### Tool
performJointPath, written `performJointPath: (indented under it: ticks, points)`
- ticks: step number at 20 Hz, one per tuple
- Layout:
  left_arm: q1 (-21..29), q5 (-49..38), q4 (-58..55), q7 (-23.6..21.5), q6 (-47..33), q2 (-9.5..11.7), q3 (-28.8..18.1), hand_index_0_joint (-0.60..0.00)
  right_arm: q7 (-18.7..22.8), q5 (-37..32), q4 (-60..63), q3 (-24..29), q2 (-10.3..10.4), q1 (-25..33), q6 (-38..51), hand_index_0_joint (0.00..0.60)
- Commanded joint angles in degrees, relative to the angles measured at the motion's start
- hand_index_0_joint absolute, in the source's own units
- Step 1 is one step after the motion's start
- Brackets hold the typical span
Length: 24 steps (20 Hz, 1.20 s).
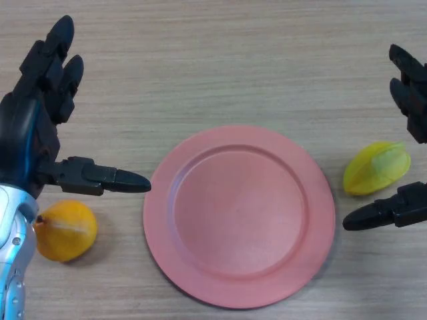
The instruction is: Pick up the yellow starfruit and place it on the plate
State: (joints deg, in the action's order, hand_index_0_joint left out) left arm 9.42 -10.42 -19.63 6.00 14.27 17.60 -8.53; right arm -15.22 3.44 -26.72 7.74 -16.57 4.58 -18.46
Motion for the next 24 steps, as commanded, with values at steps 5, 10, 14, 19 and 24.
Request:
performJointPath:
  ticks: [5,10,14,19,24]
  points:
    - [2.6,-0.4,-3.2,-1.0,-6.4,1.6,-2.9,0.000,2.1,0.4,0.0,3.5,-2.4,2.6,13.3,0.000]
    - [1.6,-0.2,-3.7,-0.9,-6.5,1.5,-3.0,0.000,1.7,7.1,13.2,3.7,-4.6,4.7,24.7,0.000]
    - [0.1,-0.8,-6.3,0.2,-4.4,1.4,-3.7,0.000,2.8,10.0,28.0,3.9,-8.0,9.7,33.0,0.000]
    - [-0.7,-3.5,-8.8,0.6,-2.7,2.0,-5.8,0.000,5.9,14.3,43.4,1.9,-9.8,15.2,41.0,0.000]
    - [-0.7,-5.0,-9.3,1.4,-1.9,2.9,-7.4,0.000,8.8,14.6,51.9,0.3,-9.4,20.2,41.9,0.000]
